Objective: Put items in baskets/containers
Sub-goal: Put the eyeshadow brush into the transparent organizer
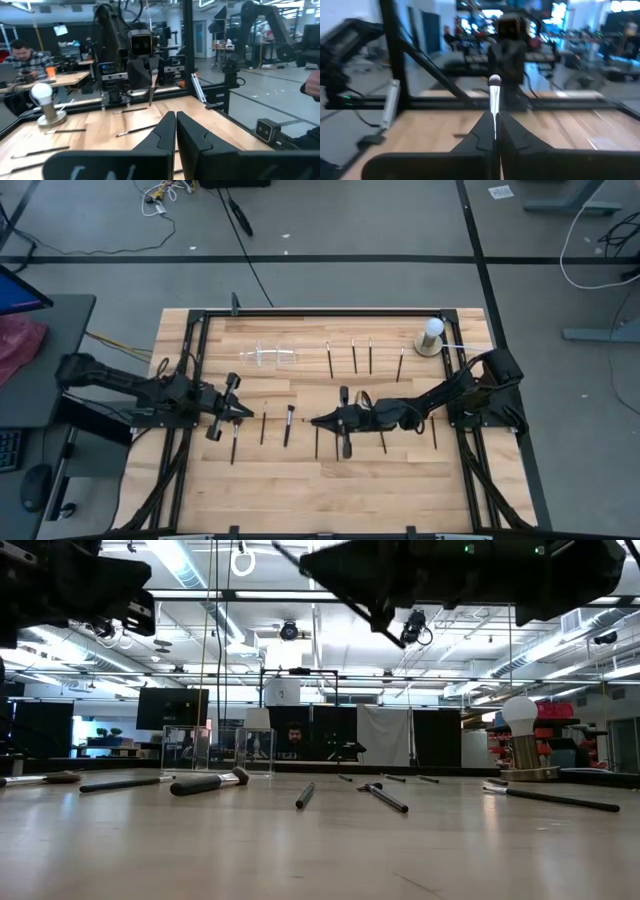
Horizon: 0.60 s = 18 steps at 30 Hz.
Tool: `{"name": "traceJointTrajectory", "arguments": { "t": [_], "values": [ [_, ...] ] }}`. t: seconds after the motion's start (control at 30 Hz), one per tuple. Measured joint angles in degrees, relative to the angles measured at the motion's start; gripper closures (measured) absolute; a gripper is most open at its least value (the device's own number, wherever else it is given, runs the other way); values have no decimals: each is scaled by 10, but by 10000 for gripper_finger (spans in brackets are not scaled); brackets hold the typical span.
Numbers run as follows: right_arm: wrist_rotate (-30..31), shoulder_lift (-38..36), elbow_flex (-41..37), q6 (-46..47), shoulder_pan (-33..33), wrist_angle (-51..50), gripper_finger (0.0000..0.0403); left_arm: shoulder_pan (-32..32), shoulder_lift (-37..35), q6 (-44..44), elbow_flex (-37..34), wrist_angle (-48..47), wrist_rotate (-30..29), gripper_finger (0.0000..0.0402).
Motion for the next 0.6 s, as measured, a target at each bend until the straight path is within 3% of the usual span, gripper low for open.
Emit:
{"name": "traceJointTrajectory", "arguments": {
  "t": [0.27,0.47,0.6],
  "values": [
    [-24,0,0,-29,0,60,395,-4,256,5,2,251,-7,383],
    [-51,0,1,-79,0,134,394,2,414,29,86,302,-12,380],
    [-51,0,3,-107,0,170,394,2,511,47,169,302,-11,350]
  ]
}}
